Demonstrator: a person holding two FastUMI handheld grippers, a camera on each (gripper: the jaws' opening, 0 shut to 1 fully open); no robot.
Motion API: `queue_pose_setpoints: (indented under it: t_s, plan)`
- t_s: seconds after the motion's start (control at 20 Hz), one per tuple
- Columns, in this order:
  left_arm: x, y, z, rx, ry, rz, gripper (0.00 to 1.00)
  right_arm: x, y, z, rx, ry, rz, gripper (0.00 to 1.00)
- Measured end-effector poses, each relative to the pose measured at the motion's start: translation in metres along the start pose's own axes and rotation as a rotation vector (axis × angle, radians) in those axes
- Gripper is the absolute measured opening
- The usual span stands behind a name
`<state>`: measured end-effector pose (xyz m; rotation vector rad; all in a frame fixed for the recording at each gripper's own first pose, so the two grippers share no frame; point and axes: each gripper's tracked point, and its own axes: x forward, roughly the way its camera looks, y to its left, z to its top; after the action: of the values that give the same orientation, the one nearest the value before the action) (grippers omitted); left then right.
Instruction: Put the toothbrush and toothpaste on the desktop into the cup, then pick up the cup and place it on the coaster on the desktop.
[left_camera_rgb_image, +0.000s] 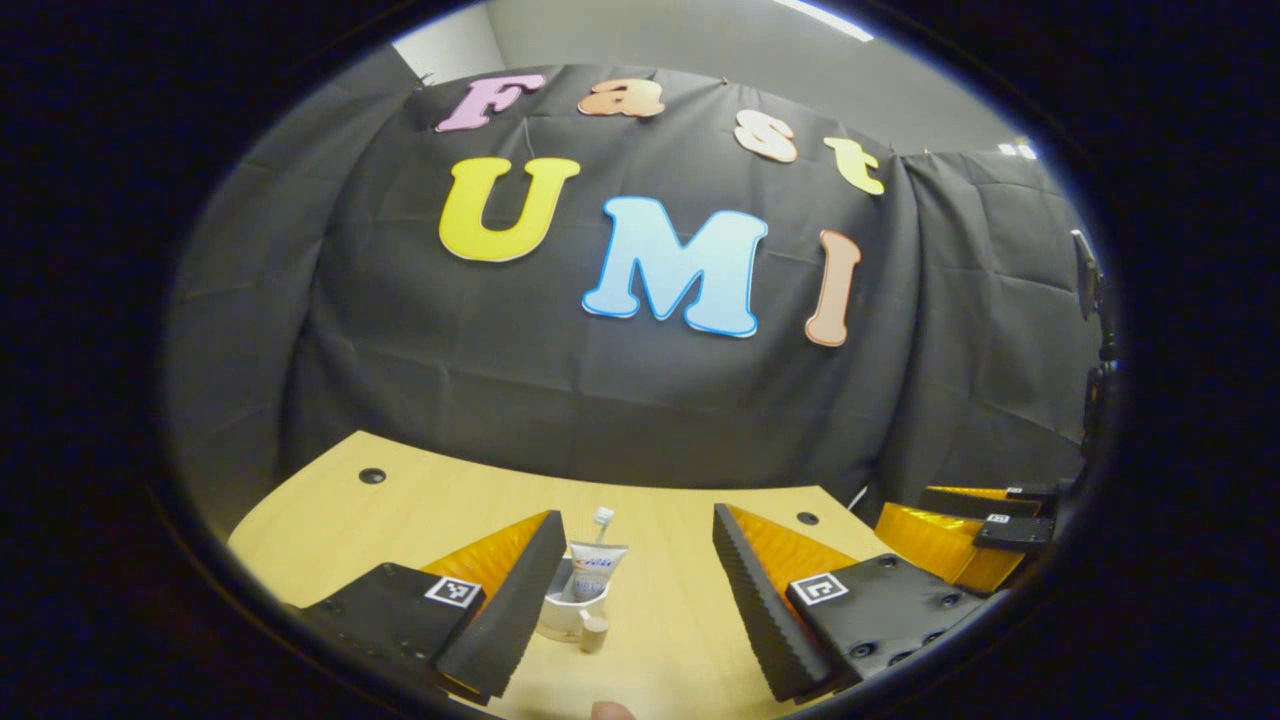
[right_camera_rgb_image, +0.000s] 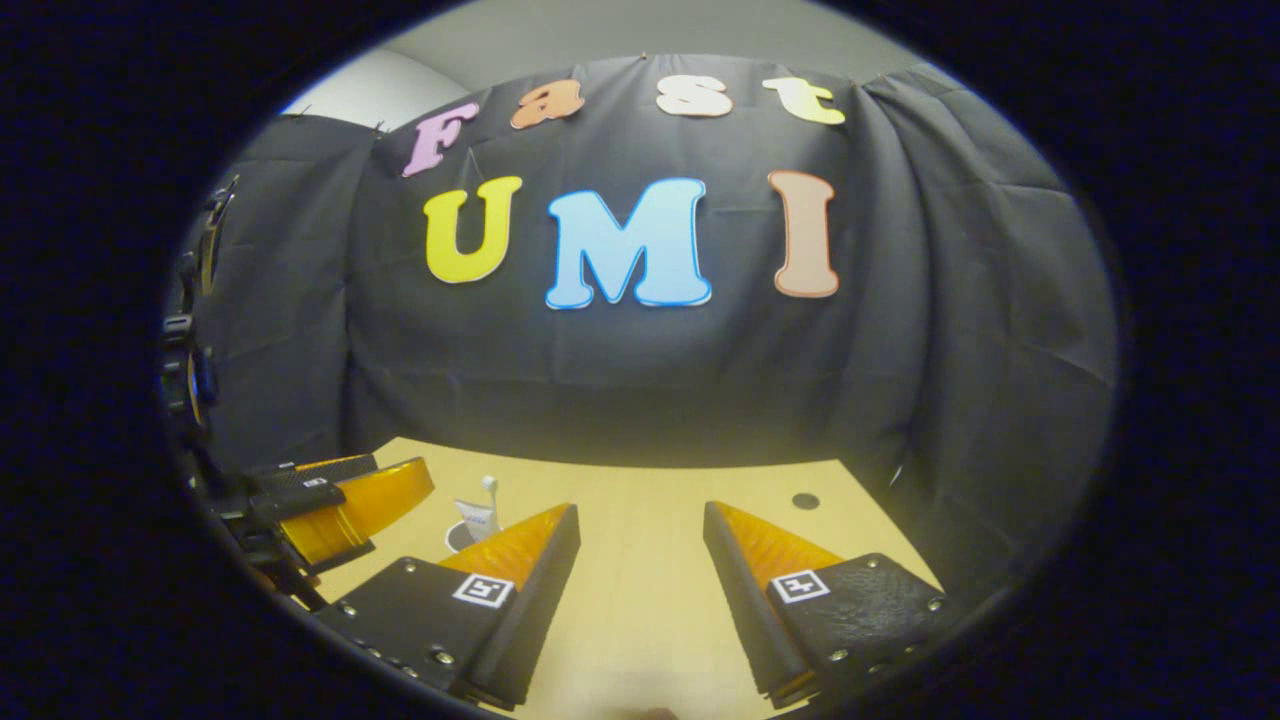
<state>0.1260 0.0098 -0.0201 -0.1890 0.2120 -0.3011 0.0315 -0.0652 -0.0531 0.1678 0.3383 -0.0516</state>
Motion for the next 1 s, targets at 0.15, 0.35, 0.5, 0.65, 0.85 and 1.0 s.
queue_pose_setpoints:
  t_s: [0.15, 0.35, 0.5, 0.65, 0.85, 1.0]
  plan:
    - [-0.013, -0.002, 0.011, 0.01, -0.046, 0.047, 0.96, -0.008, -0.007, 0.005, -0.046, -0.061, 0.014, 0.79]
    - [-0.032, -0.001, 0.017, 0.029, -0.088, 0.112, 0.94, -0.017, -0.012, 0.015, -0.074, -0.116, 0.035, 0.79]
    - [-0.051, 0.003, 0.017, 0.046, -0.107, 0.148, 0.93, -0.027, -0.017, 0.024, -0.056, -0.161, 0.055, 0.79]
    - [-0.067, 0.004, 0.018, 0.049, -0.117, 0.162, 0.96, -0.03, -0.018, 0.032, -0.053, -0.182, 0.061, 0.78]
    - [-0.079, 0.007, 0.027, 0.074, -0.123, 0.169, 0.96, -0.034, -0.021, 0.042, -0.078, -0.201, 0.039, 0.78]
    - [-0.078, -0.003, 0.032, 0.09, -0.131, 0.152, 0.95, -0.039, -0.023, 0.043, -0.077, -0.2, 0.031, 0.78]
